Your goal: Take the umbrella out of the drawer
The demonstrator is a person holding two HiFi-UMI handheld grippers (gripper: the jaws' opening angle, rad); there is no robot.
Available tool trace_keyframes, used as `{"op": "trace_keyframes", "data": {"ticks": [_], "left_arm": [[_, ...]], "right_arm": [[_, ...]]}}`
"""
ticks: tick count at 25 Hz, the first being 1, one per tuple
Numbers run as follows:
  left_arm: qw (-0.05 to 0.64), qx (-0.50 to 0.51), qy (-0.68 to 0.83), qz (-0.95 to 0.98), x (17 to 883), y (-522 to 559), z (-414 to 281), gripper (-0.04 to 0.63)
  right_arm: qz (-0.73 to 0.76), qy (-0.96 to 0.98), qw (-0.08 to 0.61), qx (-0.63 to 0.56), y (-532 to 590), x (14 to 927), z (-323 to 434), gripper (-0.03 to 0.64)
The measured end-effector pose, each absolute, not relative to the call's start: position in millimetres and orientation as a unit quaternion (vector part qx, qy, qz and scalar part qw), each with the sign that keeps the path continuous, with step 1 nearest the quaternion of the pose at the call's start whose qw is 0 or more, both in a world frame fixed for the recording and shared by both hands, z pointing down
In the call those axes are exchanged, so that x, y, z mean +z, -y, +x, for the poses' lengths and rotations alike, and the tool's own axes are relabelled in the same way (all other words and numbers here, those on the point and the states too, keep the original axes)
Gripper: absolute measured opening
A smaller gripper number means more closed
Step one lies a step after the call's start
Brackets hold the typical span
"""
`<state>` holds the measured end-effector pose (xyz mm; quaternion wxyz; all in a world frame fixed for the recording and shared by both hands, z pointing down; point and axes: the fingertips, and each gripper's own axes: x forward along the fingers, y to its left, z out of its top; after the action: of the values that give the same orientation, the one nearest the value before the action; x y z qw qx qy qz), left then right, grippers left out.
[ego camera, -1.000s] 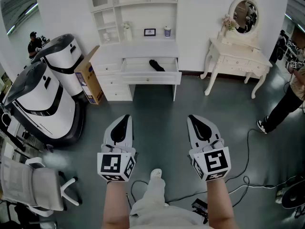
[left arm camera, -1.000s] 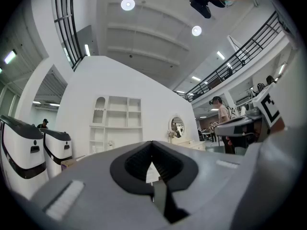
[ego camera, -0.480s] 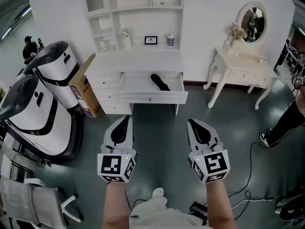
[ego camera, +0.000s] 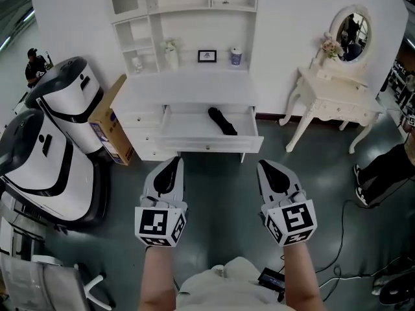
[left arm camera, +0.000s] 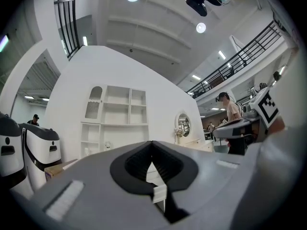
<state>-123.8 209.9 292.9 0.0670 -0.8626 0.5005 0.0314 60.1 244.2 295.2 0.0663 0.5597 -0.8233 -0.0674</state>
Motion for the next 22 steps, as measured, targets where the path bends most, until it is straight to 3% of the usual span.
{"op": "trace_keyframes", "data": {"ticks": [22], "left_arm": [[0.059,0.016,-0.54,-0.84,305,-7,-106,0.009]], "right_arm": [[0.548,0.831,0.067,-0.066,-23,309,103,0.008]]}}
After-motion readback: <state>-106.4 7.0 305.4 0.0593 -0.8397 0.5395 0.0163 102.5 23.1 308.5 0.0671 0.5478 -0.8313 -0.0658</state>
